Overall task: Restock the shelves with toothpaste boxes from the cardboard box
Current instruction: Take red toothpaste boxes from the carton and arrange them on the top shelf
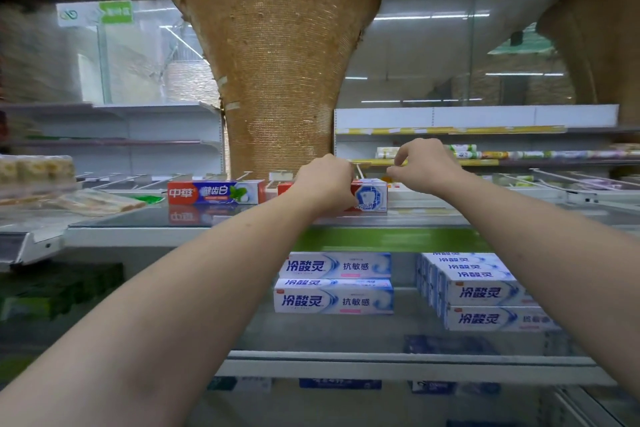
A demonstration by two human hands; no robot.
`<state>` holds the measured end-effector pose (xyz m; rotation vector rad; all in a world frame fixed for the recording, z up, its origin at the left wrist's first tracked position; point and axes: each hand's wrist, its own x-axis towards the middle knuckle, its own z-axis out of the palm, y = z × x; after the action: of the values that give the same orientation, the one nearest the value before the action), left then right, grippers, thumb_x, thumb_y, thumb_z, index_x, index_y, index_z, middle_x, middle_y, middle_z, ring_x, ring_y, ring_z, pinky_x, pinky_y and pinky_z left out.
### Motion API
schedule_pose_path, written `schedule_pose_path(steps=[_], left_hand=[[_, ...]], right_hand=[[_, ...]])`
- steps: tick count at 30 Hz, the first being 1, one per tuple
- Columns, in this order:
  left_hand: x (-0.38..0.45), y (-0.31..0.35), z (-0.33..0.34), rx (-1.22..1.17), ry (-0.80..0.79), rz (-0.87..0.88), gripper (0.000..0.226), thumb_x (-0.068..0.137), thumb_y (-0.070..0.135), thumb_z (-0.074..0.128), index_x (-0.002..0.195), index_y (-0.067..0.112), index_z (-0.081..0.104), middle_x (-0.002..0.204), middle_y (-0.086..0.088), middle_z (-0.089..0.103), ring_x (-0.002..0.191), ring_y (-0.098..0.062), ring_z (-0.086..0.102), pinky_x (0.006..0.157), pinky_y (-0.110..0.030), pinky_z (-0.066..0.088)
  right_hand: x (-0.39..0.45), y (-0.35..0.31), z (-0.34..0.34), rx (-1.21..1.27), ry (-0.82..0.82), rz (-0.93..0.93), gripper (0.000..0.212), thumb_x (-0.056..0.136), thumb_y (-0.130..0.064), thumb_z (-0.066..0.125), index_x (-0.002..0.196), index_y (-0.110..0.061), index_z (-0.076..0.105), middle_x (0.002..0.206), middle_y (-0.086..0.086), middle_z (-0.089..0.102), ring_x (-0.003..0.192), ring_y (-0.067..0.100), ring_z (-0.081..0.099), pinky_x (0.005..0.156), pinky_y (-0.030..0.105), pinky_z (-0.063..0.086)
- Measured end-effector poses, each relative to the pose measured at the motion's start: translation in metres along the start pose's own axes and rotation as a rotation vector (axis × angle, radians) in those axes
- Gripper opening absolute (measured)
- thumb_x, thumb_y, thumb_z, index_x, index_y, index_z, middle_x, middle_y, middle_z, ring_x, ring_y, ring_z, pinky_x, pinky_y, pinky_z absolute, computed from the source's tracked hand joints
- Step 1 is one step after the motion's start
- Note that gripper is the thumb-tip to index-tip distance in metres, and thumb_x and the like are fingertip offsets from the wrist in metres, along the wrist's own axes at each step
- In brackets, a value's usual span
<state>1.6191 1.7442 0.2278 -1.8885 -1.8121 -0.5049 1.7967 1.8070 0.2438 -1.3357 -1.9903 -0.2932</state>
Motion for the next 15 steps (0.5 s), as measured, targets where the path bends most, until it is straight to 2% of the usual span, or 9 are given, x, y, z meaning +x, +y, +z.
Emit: schedule_pose_path(steps=[6,10,15], left_hand=[[0.009,0.008,0.013,0.051,0.025,0.009,0.014,0.085,0.037,0.066,0.087,0.024,0.062,0.076,0.004,0.051,0.077,-0.026,0.058,0.077,-0.047,0.057],[0.012,0.006,0.016,0.051,0.005,-0.007,0.015,0.085,0.038,0.066,0.088,0.024,0.061,0.076,0.004,0.051,0.079,-0.027,0.059,0.080,-0.051,0.057],[0.014,0.005,0.017,0.048,-0.016,-0.046,0.019,0.085,0.041,0.066,0.093,0.025,0.060,0.086,0.001,0.055,0.086,-0.030,0.060,0.085,-0.058,0.055]], right_hand=[[-0.003,0.007,0.008,-0.010,0.009,0.015,0.022,0.087,-0.041,0.061,0.096,-0.024,0.072,0.100,0.002,0.069,0.095,0.025,0.060,0.072,0.031,0.046],[-0.003,0.009,0.011,0.000,0.003,0.015,0.018,0.086,-0.039,0.062,0.091,-0.025,0.072,0.101,0.001,0.070,0.095,0.022,0.061,0.076,0.033,0.052],[-0.004,0.010,0.012,-0.003,-0.005,0.013,0.020,0.088,-0.037,0.063,0.096,-0.021,0.073,0.104,0.003,0.070,0.096,0.023,0.061,0.079,0.036,0.054]])
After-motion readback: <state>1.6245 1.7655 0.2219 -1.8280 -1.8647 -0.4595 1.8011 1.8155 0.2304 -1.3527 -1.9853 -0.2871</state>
